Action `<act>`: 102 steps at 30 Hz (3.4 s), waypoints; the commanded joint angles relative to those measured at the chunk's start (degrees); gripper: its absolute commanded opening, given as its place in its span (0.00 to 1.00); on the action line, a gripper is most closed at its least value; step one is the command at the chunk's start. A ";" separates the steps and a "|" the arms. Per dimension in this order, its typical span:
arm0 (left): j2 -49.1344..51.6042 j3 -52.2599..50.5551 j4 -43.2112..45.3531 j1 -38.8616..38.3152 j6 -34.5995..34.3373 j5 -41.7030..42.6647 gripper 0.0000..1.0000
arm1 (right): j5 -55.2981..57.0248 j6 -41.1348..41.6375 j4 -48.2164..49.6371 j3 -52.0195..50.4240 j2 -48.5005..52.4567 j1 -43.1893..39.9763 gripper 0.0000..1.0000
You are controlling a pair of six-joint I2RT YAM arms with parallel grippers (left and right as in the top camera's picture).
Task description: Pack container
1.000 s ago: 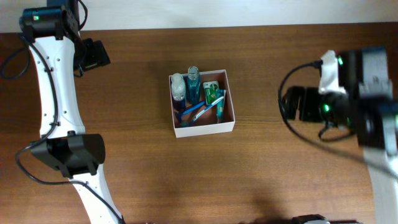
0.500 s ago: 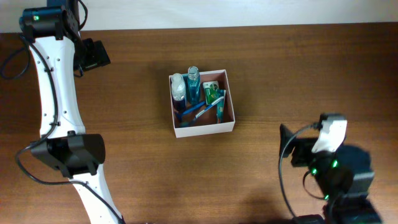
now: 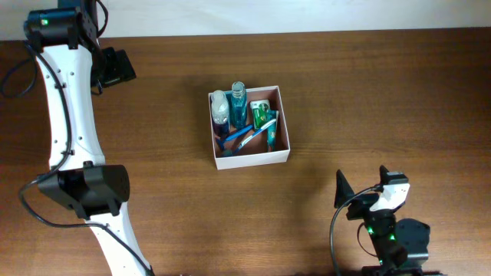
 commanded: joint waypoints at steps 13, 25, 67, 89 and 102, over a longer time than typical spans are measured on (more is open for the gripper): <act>-0.46 -0.15 -0.04 0.11 0.48 -0.02 0.99 | -1.77 -3.82 14.43 -6.86 -5.05 -0.81 0.99; -0.46 -0.15 -0.04 0.11 0.48 -0.02 0.99 | -1.77 -3.80 8.76 -6.86 -5.05 -0.76 0.99; -6.86 -10.40 10.14 -1.46 -1.22 7.96 0.99 | -1.75 -3.80 8.79 -6.86 -5.05 -0.76 0.99; -70.29 -104.26 81.81 -9.92 18.27 8.90 0.99 | -1.75 -3.80 8.79 -6.86 -5.05 -0.76 0.98; -98.49 -135.86 104.39 -9.88 18.25 9.53 0.99 | -1.75 -3.80 8.79 -6.86 -5.05 -0.76 0.99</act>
